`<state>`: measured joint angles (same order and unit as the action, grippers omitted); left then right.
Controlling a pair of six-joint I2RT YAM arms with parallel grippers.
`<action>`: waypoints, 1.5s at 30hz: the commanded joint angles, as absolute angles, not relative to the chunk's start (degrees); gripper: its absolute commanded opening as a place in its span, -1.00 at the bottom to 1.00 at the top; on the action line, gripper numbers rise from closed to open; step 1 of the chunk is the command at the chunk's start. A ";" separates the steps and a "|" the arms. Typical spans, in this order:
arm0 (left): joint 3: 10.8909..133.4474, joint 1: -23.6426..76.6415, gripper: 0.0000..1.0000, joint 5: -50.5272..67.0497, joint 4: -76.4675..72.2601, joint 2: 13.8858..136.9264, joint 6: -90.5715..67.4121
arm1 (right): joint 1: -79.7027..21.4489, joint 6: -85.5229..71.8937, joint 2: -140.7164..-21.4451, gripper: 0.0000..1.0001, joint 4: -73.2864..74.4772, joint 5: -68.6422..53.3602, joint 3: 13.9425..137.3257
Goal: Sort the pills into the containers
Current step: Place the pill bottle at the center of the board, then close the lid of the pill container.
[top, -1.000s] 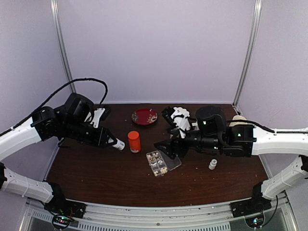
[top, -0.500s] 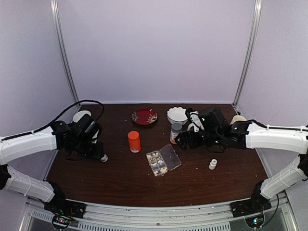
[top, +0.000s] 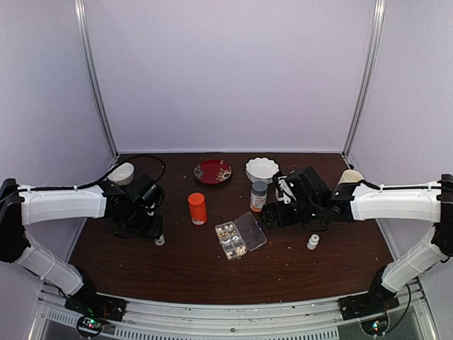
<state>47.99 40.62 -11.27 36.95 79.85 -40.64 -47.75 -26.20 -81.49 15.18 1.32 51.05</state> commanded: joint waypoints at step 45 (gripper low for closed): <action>46.83 53.54 -1.00 3.87 -4.91 99.18 -47.40 | -44.29 -27.87 -96.03 -1.00 2.44 -18.20 48.49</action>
<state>44.14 52.16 2.90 0.67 96.75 -47.70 -44.58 -28.32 -96.79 3.95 -15.70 47.72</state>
